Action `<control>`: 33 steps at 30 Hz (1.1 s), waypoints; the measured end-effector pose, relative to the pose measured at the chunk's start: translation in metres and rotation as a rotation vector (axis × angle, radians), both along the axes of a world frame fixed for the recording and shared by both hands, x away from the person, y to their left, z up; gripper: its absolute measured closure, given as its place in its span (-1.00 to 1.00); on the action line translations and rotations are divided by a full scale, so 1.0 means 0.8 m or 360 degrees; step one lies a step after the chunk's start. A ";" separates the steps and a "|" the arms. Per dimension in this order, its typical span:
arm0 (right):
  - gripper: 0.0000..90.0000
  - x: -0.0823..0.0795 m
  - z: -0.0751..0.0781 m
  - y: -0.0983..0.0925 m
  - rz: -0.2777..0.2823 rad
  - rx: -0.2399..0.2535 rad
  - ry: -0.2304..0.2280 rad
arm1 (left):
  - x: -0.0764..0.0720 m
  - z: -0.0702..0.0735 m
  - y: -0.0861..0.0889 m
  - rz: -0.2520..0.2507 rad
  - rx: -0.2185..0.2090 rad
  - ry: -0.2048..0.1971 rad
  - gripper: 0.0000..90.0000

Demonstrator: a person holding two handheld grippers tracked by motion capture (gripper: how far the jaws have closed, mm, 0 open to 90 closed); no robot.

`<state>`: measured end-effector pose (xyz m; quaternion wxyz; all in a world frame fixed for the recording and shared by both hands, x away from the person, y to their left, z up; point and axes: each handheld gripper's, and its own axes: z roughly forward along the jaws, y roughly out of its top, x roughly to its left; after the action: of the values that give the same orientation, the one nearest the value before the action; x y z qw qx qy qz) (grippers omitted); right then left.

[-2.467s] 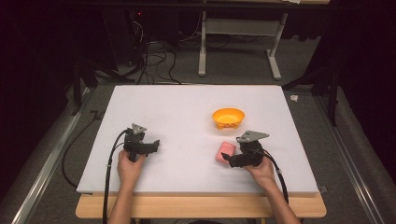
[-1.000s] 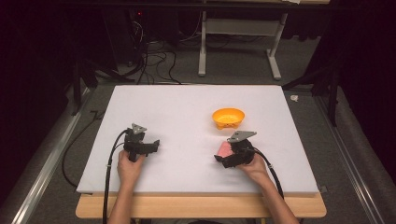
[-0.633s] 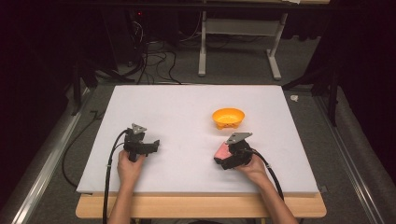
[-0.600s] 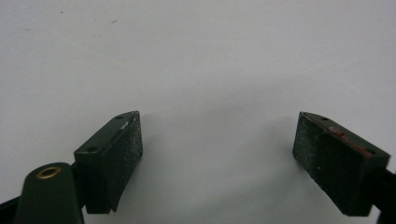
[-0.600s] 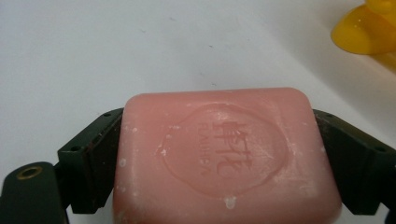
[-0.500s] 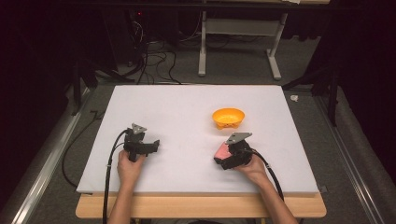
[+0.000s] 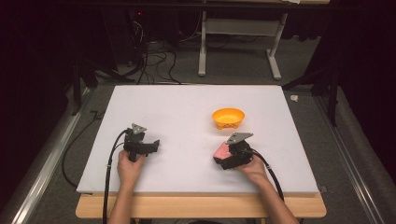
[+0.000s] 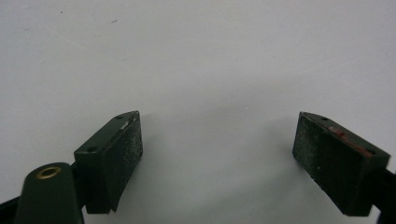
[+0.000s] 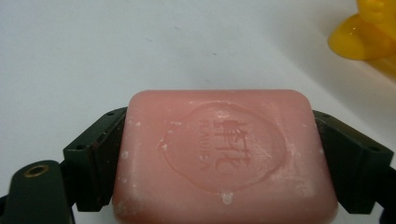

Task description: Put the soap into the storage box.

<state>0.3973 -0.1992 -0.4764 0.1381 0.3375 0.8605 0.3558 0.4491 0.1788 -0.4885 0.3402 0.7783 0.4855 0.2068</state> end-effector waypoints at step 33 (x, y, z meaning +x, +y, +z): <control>-0.70 -0.012 0.038 -0.031 -0.0098 0.0132 0.0011 | 0.000 0.000 0.000 -0.0002 0.0002 0.0002 -0.64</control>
<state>0.3880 -0.2240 -0.4458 0.1319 0.3704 0.8347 0.3854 0.4492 0.1789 -0.4884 0.3396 0.7790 0.4849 0.2065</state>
